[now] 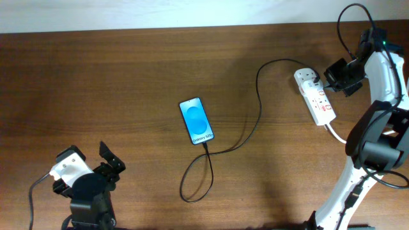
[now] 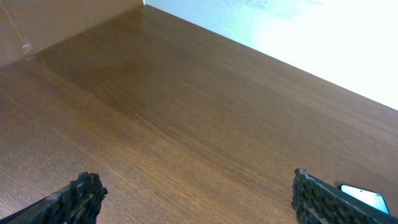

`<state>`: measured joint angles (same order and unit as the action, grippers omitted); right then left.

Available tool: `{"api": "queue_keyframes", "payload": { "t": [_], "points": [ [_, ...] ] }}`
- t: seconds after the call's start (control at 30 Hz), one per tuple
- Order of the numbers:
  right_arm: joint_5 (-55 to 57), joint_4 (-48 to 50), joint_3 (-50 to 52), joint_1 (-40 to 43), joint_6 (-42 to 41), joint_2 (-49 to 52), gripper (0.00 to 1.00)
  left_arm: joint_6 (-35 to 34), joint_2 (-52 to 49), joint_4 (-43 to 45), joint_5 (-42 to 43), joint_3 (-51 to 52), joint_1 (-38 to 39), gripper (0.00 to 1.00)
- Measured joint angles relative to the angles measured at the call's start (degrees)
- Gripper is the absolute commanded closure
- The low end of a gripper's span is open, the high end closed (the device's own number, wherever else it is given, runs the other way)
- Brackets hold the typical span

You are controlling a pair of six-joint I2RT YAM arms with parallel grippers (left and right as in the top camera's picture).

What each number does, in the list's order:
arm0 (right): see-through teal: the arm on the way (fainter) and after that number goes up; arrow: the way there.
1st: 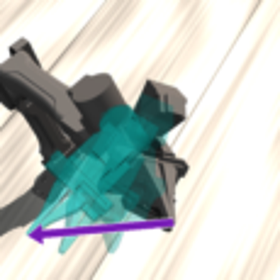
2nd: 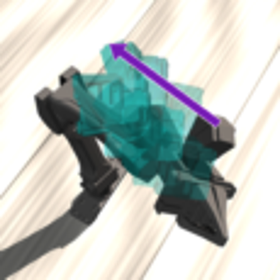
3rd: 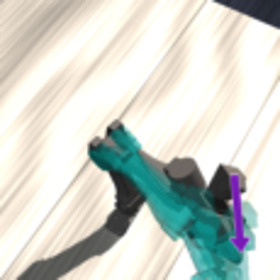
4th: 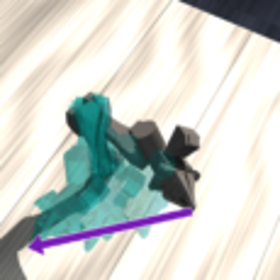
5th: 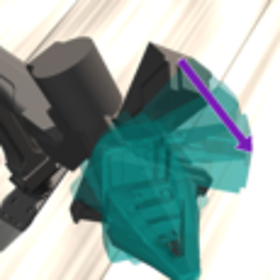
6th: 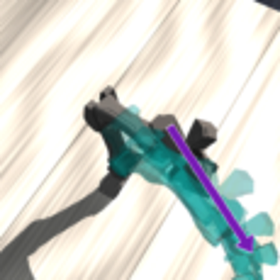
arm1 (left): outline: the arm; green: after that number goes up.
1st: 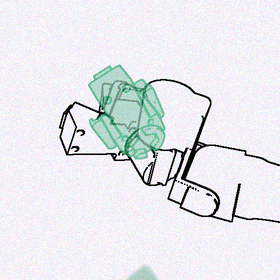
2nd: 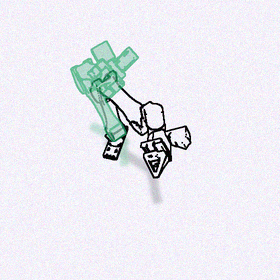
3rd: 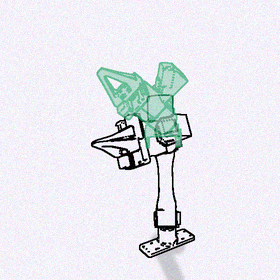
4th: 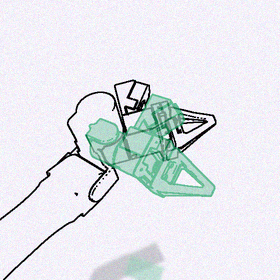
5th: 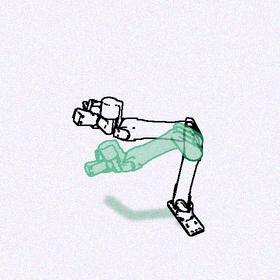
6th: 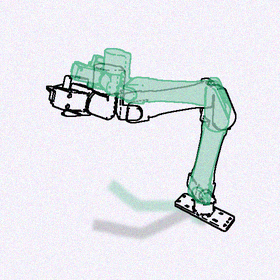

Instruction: Plug charger to phone and switch on socket

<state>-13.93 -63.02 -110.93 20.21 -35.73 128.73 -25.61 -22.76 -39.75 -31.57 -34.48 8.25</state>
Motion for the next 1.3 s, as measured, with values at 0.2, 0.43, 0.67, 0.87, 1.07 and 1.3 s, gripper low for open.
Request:
{"api": "queue_keyframes", "payload": {
  "t": [0.2,0.43,0.67,0.87,1.07,1.3],
  "points": [
    [0.17,-0.24,0.17,0.0,1.68,0.07,0.96,0.0,0.0,-0.02,0.0,0.0,0.0,0.01],
    [0.2,-0.79,0.26,0.0,1.95,0.9,0.96,0.0,0.0,-0.02,0.0,0.0,0.0,0.01],
    [0.2,-0.59,0.35,0.0,2.6,0.9,0.96,0.0,0.0,-0.02,0.0,0.0,0.0,0.01],
    [0.57,3.15,3.82,0.0,2.99,0.9,0.96,0.0,0.0,-0.02,0.0,0.0,0.0,0.01],
    [0.59,4.79,5.46,0.04,2.97,1.42,0.96,0.0,0.0,0.0,0.0,0.0,0.0,0.01],
    [0.0,3.3,5.2,0.04,3.15,1.53,0.96,0.0,0.0,-0.02,0.0,0.0,0.0,0.01]
  ]
}}
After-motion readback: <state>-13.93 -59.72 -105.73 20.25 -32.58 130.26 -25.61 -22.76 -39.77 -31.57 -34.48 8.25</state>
